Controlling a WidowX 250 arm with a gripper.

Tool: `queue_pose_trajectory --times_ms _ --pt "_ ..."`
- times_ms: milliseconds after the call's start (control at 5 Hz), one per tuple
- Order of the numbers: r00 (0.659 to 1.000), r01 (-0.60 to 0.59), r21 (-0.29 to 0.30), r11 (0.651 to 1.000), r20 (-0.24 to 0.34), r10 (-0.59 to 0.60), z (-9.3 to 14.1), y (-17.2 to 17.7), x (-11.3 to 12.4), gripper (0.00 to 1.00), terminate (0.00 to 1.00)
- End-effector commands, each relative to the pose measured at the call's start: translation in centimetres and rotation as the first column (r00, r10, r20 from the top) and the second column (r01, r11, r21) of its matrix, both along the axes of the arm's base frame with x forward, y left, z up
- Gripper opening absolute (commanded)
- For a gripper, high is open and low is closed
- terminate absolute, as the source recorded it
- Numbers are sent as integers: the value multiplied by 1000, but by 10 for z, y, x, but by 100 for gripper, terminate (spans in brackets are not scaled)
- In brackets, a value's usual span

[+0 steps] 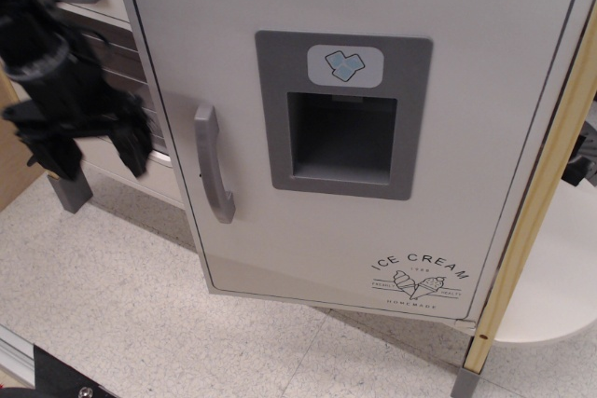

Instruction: Open fridge

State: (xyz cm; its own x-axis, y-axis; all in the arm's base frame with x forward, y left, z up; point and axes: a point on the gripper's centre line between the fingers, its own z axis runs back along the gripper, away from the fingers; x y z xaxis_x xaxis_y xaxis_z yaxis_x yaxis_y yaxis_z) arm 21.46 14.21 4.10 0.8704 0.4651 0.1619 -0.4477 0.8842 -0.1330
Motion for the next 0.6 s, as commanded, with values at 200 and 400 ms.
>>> queue_pose_trajectory --times_ms 200,400 --pt "915 -396 78 915 119 386 43 38 26 100 0" --pt "850 -521 54 852 121 512 47 43 58 100 0"
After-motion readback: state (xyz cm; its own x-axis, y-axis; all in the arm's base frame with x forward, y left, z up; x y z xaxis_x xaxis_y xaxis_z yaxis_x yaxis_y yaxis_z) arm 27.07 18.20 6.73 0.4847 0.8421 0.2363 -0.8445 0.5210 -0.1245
